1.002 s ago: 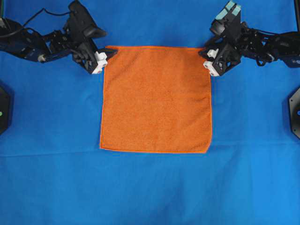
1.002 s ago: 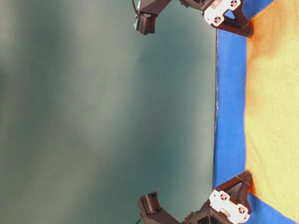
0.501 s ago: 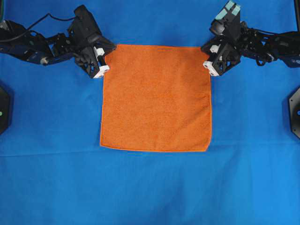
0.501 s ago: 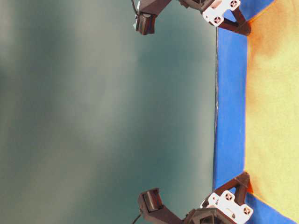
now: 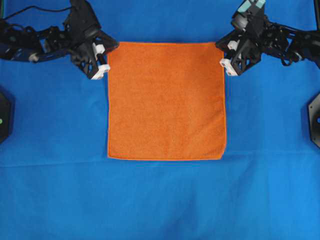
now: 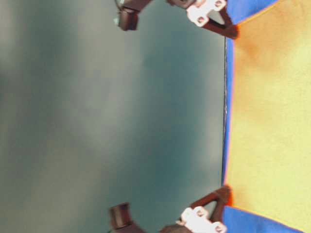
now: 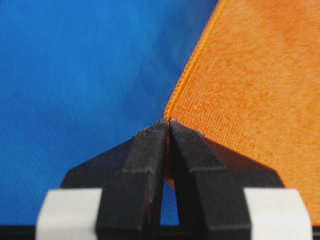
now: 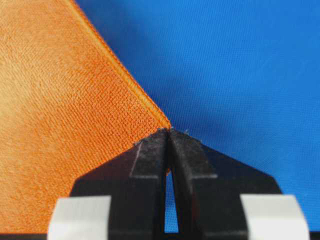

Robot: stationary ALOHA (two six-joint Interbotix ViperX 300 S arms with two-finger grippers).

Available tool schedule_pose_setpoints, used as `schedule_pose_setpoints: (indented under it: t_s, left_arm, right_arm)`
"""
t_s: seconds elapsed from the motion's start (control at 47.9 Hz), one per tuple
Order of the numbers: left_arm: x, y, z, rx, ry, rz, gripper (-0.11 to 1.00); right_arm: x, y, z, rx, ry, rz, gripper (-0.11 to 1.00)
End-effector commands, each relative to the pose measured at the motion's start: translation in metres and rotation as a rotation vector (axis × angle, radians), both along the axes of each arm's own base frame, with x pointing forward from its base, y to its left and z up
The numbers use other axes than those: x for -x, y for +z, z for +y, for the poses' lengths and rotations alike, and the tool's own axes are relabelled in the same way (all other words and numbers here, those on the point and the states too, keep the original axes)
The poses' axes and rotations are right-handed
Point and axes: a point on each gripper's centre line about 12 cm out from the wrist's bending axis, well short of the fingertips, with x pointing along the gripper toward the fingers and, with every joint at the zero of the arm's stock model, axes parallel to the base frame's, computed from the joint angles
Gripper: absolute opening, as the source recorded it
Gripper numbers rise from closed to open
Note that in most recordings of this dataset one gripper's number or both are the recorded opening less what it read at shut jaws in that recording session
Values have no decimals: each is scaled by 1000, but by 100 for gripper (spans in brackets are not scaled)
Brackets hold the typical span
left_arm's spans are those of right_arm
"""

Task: Fold the orange towel.
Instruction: 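Pull the far edge toward the near edge with both grippers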

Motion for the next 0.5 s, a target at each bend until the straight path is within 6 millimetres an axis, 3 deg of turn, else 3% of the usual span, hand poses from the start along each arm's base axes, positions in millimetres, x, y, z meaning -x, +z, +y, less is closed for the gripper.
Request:
schedule_pose_setpoints:
  t_s: [0.0,0.146,0.271,0.48]
  left_arm:
    - [-1,20,-6,-24,-20,-41,1]
    - [2,26,-21,-25,-57,-48,1]
    - [2,21,-40,-4,-103,-39,1]
    - [-2,13,-89,21,-250,-1,1]
  right_arm:
    - [-4,23,6,28,21,-51,1]
    - [-7,35,26,28,77,-70,1]
    - [-9,32,46,3,127,-60,1]
    - [-11,27,91,-58,234,-47,1]
